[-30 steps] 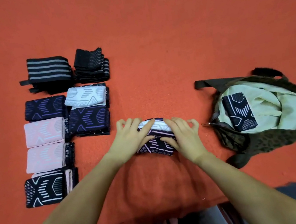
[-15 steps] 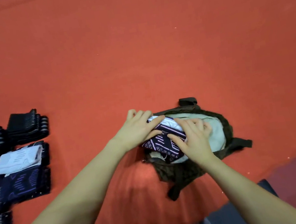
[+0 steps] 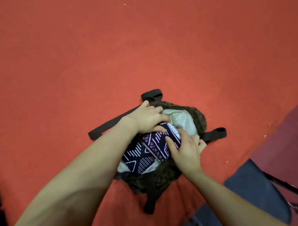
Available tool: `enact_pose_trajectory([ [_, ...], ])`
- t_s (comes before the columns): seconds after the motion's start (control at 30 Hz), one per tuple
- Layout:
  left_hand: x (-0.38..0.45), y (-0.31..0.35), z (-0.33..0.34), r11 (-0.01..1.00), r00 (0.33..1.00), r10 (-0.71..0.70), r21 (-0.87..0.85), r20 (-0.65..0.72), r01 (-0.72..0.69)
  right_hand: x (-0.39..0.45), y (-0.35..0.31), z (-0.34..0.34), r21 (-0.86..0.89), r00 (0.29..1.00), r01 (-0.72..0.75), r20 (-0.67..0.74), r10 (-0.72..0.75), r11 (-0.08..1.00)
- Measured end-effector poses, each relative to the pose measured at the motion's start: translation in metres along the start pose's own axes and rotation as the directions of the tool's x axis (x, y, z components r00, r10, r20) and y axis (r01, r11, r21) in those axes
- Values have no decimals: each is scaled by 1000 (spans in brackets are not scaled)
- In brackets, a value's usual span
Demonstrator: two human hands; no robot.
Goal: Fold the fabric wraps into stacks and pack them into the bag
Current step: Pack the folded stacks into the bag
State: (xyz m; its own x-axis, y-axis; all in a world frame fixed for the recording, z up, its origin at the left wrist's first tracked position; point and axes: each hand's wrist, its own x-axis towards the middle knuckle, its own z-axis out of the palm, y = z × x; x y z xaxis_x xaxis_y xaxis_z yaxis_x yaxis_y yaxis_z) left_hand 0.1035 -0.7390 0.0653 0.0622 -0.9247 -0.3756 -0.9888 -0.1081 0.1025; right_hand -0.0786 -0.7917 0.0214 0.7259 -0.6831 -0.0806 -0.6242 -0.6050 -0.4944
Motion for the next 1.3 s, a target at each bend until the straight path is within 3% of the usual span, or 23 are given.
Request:
enact_pose_trajectory([
  [0.17,-1,-5,25,979,995,-75,-186,65,86,1,3,20,-54,999,33,20,-32,998],
  [0.23,-3,-8,25,982,995,-79,-168,57,87,1,3,21,-35,997,25,81,-22,999],
  [0.37,-13,-6,37,994,988,-103,-57,-114,97,10,1,20,-153,990,76,132,-56,985],
  [0.43,-20,3,53,973,944,-230,-37,-238,228,17,-4,20,-275,988,103,139,-67,956],
  [0.5,-26,16,68,912,865,-409,-153,-290,380,25,-10,20,-306,986,137,130,-102,942],
  [0.63,-41,42,81,724,748,-638,-473,-182,502,39,-20,19,-95,941,295,199,-273,951],
  [0.73,-51,43,88,681,774,-627,-547,-92,486,44,-23,24,-67,921,314,265,-287,947],
  [0.83,-49,34,87,746,804,-586,-455,-100,487,42,-14,34,-141,905,337,320,-279,931],
  [1.07,-27,17,81,742,806,-592,-380,16,552,49,-14,45,-253,922,273,345,-177,928],
  [1.2,-45,19,75,765,824,-566,-393,-33,510,45,-18,37,-246,920,295,335,-205,923],
  [1.3,-75,24,75,750,800,-593,-427,-93,506,39,-34,27,-238,938,294,260,-231,926],
])
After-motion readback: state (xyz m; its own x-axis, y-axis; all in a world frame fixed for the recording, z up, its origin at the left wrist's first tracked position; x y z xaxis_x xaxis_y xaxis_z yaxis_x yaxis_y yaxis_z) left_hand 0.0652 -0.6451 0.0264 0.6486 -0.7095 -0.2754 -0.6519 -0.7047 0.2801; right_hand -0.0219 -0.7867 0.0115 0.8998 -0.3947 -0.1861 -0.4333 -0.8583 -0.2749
